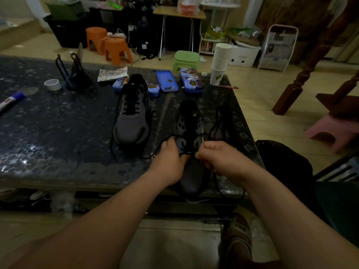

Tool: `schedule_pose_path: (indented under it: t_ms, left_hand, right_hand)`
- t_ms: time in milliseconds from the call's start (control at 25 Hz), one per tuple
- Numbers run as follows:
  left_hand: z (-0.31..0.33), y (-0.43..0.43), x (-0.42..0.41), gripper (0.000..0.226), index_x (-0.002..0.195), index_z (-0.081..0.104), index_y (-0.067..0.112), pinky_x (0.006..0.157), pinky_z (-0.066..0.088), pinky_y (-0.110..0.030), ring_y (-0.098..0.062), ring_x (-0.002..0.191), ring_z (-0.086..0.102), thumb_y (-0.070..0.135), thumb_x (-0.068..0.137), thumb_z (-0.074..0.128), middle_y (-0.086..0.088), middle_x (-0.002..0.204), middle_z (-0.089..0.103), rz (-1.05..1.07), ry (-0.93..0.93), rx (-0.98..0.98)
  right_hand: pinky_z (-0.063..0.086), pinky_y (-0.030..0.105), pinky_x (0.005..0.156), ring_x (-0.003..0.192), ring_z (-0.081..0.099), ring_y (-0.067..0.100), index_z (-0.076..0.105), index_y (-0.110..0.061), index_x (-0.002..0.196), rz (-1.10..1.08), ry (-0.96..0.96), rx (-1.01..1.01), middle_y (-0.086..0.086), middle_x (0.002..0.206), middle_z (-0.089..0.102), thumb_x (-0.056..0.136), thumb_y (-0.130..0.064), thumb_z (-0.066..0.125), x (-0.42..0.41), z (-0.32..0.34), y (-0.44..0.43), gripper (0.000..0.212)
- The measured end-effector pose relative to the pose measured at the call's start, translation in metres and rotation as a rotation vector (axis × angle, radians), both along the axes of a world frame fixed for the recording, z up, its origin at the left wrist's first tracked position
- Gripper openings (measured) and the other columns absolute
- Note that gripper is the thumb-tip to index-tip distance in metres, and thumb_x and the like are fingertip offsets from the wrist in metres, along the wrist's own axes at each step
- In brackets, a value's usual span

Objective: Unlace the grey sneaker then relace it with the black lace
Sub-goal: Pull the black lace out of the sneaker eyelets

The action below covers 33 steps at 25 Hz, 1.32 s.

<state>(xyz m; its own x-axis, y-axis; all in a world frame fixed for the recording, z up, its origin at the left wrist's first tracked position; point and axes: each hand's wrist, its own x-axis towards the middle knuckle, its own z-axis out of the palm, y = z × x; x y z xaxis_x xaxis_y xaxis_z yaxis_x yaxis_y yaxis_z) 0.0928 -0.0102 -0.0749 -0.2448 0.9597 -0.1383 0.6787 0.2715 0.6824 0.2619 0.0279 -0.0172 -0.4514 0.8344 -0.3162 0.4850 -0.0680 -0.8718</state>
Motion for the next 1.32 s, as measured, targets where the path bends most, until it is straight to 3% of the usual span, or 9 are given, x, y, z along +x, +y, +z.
schedule_pose_path:
  t_ms: [160,280,400,560,760,880,1040,1160,1320]
  left_hand:
    - [-0.003,0.005,-0.002,0.074,0.142,0.046,0.016,0.105,0.048,-0.052,-0.034,0.129,0.053,0.06,0.083,0.055,-0.012,0.142,0.053,0.017,0.021,0.024]
    - [-0.001,0.005,0.0,0.068,0.142,0.045,0.019,0.102,0.049,-0.051,-0.033,0.127,0.054,0.057,0.086,0.054,-0.01,0.14,0.053,0.006,0.032,-0.006]
    - [0.008,-0.002,0.004,0.07,0.143,0.041,0.021,0.102,0.048,-0.052,-0.036,0.129,0.053,0.057,0.083,0.048,-0.01,0.144,0.05,0.019,0.039,-0.021]
    - [0.01,-0.007,0.011,0.065,0.156,0.026,0.021,0.106,0.043,-0.051,-0.042,0.134,0.048,0.045,0.098,0.046,-0.011,0.159,0.035,0.016,0.116,-0.022]
    - [0.01,-0.003,0.011,0.058,0.153,0.03,0.015,0.102,0.043,-0.049,-0.044,0.127,0.052,0.04,0.102,0.044,-0.015,0.15,0.04,0.051,0.047,-0.005]
    - [0.014,-0.005,0.014,0.041,0.137,0.042,0.015,0.095,0.047,-0.049,-0.042,0.117,0.057,0.037,0.103,0.043,-0.013,0.139,0.047,0.031,0.089,0.021]
    - [0.017,-0.007,0.019,0.032,0.126,0.046,0.014,0.087,0.049,-0.049,-0.041,0.109,0.059,0.036,0.103,0.044,-0.013,0.13,0.05,0.031,0.148,0.036]
    - [0.019,-0.01,0.022,0.026,0.119,0.046,0.012,0.078,0.043,-0.044,-0.04,0.106,0.059,0.033,0.104,0.044,-0.013,0.125,0.049,0.05,0.201,0.045]
    - [0.02,-0.014,0.007,0.022,0.116,0.046,0.009,0.079,0.04,-0.044,-0.042,0.105,0.057,0.028,0.104,0.045,-0.016,0.123,0.048,0.11,0.163,0.064]
  right_hand:
    - [0.032,0.024,0.045,0.048,0.046,0.011,0.061,-0.017,0.078,-0.021,-0.067,-0.12,0.0,0.063,0.055,0.101,-0.039,0.058,0.011,0.005,0.004,0.033]
    - [0.045,0.029,0.056,0.059,0.062,0.017,0.067,-0.011,0.088,-0.166,-0.172,0.095,0.006,0.075,0.07,0.098,-0.06,0.057,-0.003,-0.004,0.016,0.051]
    - [0.053,0.038,0.064,0.064,0.063,0.019,0.062,-0.011,0.081,-0.119,-0.195,0.272,0.007,0.074,0.068,0.099,-0.045,0.064,-0.013,-0.013,0.024,0.039]
    - [0.044,0.032,0.061,0.061,0.056,0.013,0.058,-0.018,0.07,-0.105,-0.018,0.106,-0.002,0.065,0.06,0.097,-0.027,0.069,0.0,-0.004,0.021,0.03]
    - [0.042,0.026,0.069,0.08,0.052,0.017,0.054,-0.017,0.067,0.077,0.11,0.002,0.007,0.083,0.058,0.096,-0.013,0.063,0.03,0.031,0.001,0.031]
    - [0.046,0.029,0.075,0.083,0.062,0.016,0.064,-0.016,0.077,0.051,-0.04,-0.055,-0.001,0.081,0.066,0.103,-0.037,0.058,0.03,0.034,-0.002,0.033]
    - [0.043,0.035,0.067,0.074,0.061,0.02,0.065,-0.01,0.089,-0.086,-0.283,0.218,0.001,0.078,0.065,0.097,-0.065,0.053,0.004,0.007,0.016,0.057]
    - [0.04,0.031,0.06,0.073,0.061,0.018,0.063,-0.013,0.086,-0.071,-0.294,0.358,0.001,0.077,0.065,0.099,-0.048,0.063,-0.008,-0.007,0.026,0.037]
    - [0.042,0.035,0.063,0.061,0.056,0.022,0.057,-0.016,0.071,-0.025,-0.033,0.21,0.011,0.067,0.057,0.097,-0.025,0.068,-0.006,0.002,0.011,0.029]
